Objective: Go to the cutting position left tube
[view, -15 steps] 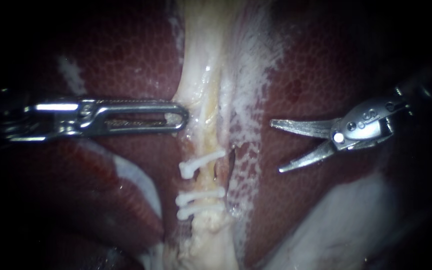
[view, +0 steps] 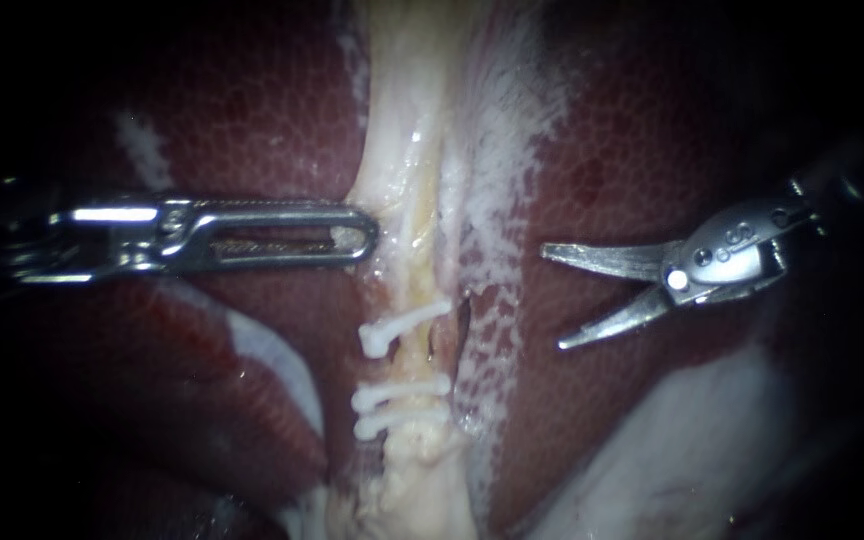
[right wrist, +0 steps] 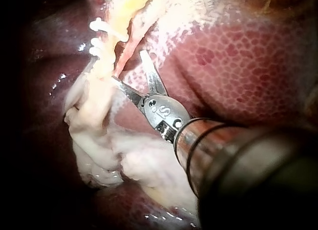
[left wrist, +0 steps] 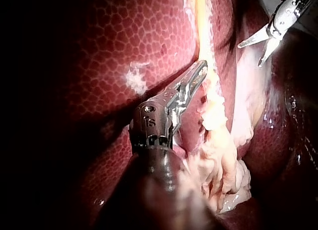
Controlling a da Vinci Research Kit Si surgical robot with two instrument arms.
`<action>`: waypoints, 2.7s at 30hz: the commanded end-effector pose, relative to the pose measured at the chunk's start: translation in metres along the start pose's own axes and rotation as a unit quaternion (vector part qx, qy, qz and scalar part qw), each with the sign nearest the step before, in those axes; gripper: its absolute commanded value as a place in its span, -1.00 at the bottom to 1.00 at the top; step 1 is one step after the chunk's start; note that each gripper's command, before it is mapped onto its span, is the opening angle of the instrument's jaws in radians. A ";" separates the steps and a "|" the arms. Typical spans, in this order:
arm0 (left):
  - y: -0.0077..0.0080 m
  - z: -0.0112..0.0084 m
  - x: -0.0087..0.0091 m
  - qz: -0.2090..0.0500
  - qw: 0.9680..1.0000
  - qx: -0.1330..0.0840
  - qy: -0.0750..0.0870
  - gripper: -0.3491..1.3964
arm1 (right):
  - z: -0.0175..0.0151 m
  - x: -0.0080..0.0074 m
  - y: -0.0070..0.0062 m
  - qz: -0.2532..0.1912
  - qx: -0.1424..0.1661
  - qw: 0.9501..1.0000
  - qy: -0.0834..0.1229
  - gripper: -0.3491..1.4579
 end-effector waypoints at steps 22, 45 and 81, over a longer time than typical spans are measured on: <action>-0.0055 -0.0051 -0.0020 -0.004 1.000 0.017 -0.021 -1.00 | 0.0095 -0.0025 -0.0056 0.090 0.134 0.987 -0.010 0.88; -0.0056 -0.0051 -0.0014 -0.002 1.000 0.016 -0.022 -1.00 | 0.0140 -0.0011 -0.0053 0.089 0.160 0.983 -0.006 0.85; -0.0043 -0.0043 -0.0010 -0.001 1.000 0.016 -0.022 -1.00 | 0.0177 0.0010 -0.0058 0.101 0.204 0.974 0.012 0.72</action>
